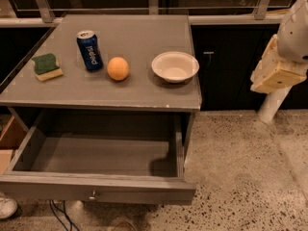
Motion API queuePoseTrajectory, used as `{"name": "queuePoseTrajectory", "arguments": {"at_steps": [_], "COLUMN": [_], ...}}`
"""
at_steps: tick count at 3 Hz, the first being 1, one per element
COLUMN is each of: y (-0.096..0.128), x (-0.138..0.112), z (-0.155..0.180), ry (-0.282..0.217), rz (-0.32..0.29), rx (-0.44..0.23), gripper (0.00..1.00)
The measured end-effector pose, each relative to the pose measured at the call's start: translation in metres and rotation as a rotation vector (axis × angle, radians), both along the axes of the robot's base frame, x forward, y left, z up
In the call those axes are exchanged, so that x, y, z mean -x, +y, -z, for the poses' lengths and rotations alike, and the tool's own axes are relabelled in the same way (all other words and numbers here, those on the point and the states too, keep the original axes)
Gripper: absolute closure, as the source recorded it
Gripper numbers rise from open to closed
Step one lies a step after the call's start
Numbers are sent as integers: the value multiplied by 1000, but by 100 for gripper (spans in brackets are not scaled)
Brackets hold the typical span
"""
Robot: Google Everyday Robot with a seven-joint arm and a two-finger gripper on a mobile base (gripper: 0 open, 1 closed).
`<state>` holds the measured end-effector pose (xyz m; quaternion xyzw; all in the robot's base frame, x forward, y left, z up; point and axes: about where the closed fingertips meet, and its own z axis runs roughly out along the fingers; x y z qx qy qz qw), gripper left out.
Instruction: Close top drawer
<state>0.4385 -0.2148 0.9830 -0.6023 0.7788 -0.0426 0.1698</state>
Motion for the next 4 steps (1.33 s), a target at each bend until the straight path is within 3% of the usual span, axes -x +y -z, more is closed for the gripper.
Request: {"name": "queuePoseTrajectory", "arguments": {"at_steps": [1, 2, 3, 4], "y": [0, 1, 13, 31], "x": [0, 1, 20, 51], "z": [0, 1, 5, 34], "ry": [0, -8, -28, 4], "rz": [0, 17, 61, 89], "rx": [0, 8, 20, 33], "gripper": [88, 100, 100, 100]}}
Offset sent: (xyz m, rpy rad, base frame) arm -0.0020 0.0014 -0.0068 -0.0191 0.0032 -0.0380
